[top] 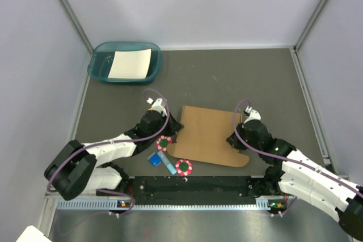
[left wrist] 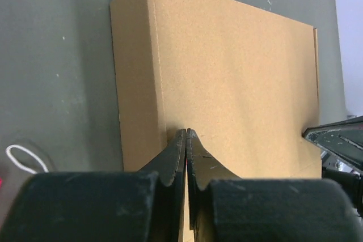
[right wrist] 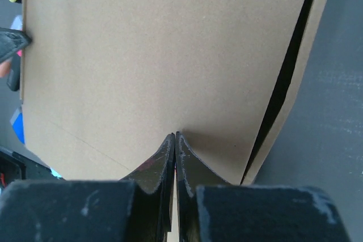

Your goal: Fold the paper box

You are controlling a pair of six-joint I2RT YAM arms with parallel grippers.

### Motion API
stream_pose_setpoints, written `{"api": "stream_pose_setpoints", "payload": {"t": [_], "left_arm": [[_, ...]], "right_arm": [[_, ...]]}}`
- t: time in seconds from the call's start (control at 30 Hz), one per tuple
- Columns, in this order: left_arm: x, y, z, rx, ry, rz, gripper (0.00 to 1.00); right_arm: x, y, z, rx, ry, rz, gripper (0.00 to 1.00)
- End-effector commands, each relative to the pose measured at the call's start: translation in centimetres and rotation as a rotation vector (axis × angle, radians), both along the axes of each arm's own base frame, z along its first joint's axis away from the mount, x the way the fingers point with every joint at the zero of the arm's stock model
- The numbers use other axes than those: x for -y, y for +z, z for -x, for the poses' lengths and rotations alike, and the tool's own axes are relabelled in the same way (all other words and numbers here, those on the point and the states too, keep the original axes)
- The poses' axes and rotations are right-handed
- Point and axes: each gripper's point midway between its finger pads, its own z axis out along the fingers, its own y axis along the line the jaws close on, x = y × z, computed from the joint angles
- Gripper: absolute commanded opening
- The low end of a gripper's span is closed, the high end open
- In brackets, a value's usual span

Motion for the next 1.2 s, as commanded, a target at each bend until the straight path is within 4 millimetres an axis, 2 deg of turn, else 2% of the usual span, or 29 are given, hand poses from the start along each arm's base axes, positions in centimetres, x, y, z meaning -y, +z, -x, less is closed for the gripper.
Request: {"api": "stream_pose_setpoints", "payload": {"t": [0.0,0.07,0.1,0.13,0.17,0.2,0.23,0.27,0.3,0.33,0.37,0.4,0.43,0.47,0.5,0.57,0.63,0.67,0.77,0.87,1.03,1.17], "left_arm": [[-0.8,-4.4,1.6,-0.105,0.013,-0.072,0.03],[-1.3,-5.1,1.8,-0.118,0.031,-0.081,0.03],[-1.3,-4.5,1.6,-0.100,0.037,-0.065,0.03],[-1.4,-3.9,1.3,-0.074,0.053,-0.055,0.04],[-1.5,-3.1,0.9,-0.047,0.067,-0.043,0.06],[-1.3,-0.9,0.7,0.004,0.066,0.001,0.10],[-1.9,0.4,-0.5,0.054,0.126,0.002,0.13],[-2.2,1.4,-0.8,0.079,0.145,0.007,0.18],[-2.5,3.7,-1.1,0.125,0.172,0.040,0.23],[-2.8,5.4,-1.8,0.162,0.201,0.056,0.28],[-3.6,6.2,-2.2,0.188,0.243,0.042,0.30],[-4.2,7.8,-2.4,0.230,0.271,0.061,0.33],[-4.6,8.7,-2.7,0.249,0.297,0.065,0.50],[-5.5,9.1,-3.1,0.264,0.346,0.048,0.55],[-5.9,9.1,-3.1,0.269,0.357,0.032,0.61],[-6.0,8.9,-3.3,0.287,0.349,-0.008,0.66],[-5.8,7.3,-3.4,0.260,0.324,-0.061,0.67],[-5.8,5.9,-3.5,0.228,0.326,-0.096,0.67],[-6.4,3.6,-3.7,0.164,0.363,-0.157,0.67],[-6.2,1.8,-3.8,0.127,0.354,-0.187,0.67],[-4.8,1.1,-3.9,0.107,0.310,-0.160,0.68],[-3.2,0.2,-3.7,0.072,0.243,-0.144,0.63]], "right_arm": [[0.3,-2.5,1.4,-0.070,-0.019,-0.015,0.00],[0.2,-2.2,1.3,-0.060,-0.023,-0.028,0.00],[0.1,-1.6,1.2,-0.044,-0.018,-0.037,0.00],[0.0,-0.8,0.9,-0.013,-0.004,-0.041,0.00],[-0.3,1.3,0.3,0.040,-0.005,-0.075,0.00],[-0.1,2.4,-0.1,0.079,-0.015,-0.078,0.02],[0.0,3.5,-0.5,0.116,-0.021,-0.081,0.15],[0.3,5.7,-0.9,0.163,-0.034,-0.098,0.24],[0.9,6.7,-1.3,0.195,-0.065,-0.085,0.33],[1.3,7.6,-1.6,0.220,-0.076,-0.073,0.47],[1.6,9.2,-1.9,0.252,-0.095,-0.076,0.53],[2.6,9.4,-2.1,0.259,-0.129,-0.038,0.57],[3.2,9.6,-2.2,0.267,-0.143,-0.010,0.63],[3.7,10.0,-2.3,0.275,-0.160,0.007,0.65],[4.6,9.2,-2.5,0.260,-0.193,0.063,0.68],[5.1,8.3,-2.6,0.232,-0.205,0.115,0.71],[4.9,6.5,-2.7,0.174,-0.205,0.162,0.73],[4.9,5.6,-2.6,0.148,-0.205,0.181,0.73],[5.0,3.9,-2.7,0.099,-0.220,0.217,0.74],[4.8,3.3,-3.0,0.100,-0.219,0.225,0.75],[4.5,2.5,-3.5,0.094,-0.207,0.231,0.75],[4.1,1.4,-3.6,0.078,-0.189,0.224,0.75]]}}
